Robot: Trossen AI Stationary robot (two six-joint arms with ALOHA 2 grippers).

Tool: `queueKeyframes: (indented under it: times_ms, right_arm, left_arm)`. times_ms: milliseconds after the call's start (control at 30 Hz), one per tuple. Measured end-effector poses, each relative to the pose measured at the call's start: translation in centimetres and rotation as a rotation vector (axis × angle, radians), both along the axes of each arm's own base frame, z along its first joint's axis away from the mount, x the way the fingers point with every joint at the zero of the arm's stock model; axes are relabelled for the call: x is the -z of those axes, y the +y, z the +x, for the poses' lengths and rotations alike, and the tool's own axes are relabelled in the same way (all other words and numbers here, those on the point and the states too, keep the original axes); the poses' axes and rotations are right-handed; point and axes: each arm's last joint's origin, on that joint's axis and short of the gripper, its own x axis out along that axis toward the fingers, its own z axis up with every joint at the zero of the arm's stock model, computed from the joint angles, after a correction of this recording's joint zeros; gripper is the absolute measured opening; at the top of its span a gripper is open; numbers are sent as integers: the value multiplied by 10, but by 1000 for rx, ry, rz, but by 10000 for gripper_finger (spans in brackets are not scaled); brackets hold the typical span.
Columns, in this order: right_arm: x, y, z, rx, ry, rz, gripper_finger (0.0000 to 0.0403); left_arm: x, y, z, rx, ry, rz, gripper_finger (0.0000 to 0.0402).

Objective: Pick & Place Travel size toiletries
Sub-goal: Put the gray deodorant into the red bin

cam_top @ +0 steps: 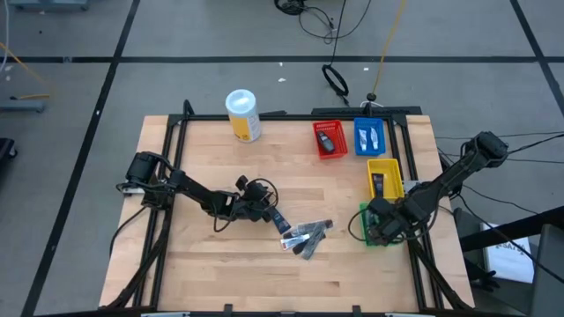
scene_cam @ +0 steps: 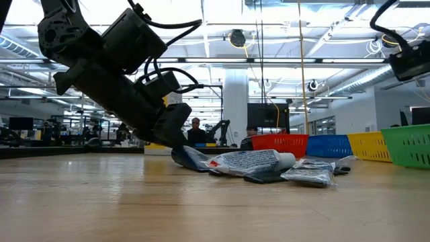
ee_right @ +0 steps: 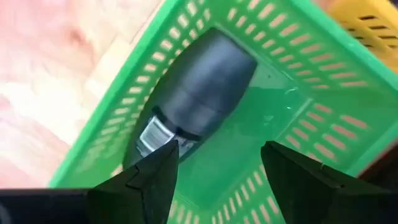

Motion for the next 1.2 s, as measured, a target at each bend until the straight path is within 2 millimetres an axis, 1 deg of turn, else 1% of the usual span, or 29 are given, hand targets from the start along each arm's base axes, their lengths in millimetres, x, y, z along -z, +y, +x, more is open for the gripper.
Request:
queueKeyframes:
  times_ms: [100,200,400,500,567,700,800,900,967,1067,1200]
  right_arm:
    - [-1,0,2,73,-42,2,224]
    - [3,1,6,103,-132,-10,224]
    - [36,-6,4,171,-175,40,233]
    - [47,-8,2,172,-196,51,239]
    - [48,-8,3,152,-220,47,235]
    - [48,-9,2,136,-223,20,203]
    - [48,-9,2,133,-215,13,203]
    - [41,-8,2,130,-191,29,203]
    - [32,-7,2,128,-163,49,203]
    - [10,-4,4,122,-147,97,203]
    - [-18,-2,5,103,-126,107,203]
  left_arm:
    - [0,0,0,0,1,0,120]
    - [0,0,0,3,4,-2,120]
    - [0,-1,0,14,7,-9,120]
    - [0,-1,0,14,7,-8,120]
    - [0,-1,0,14,7,-8,120]
    - [0,0,0,14,7,-8,120]
    - [0,0,0,8,2,-4,120]
    - [-1,3,1,-8,-6,4,120]
    - [-1,4,2,-13,-18,1,120]
    - [-2,4,2,-14,-24,0,120]
    - [-2,4,2,-13,-27,-1,120]
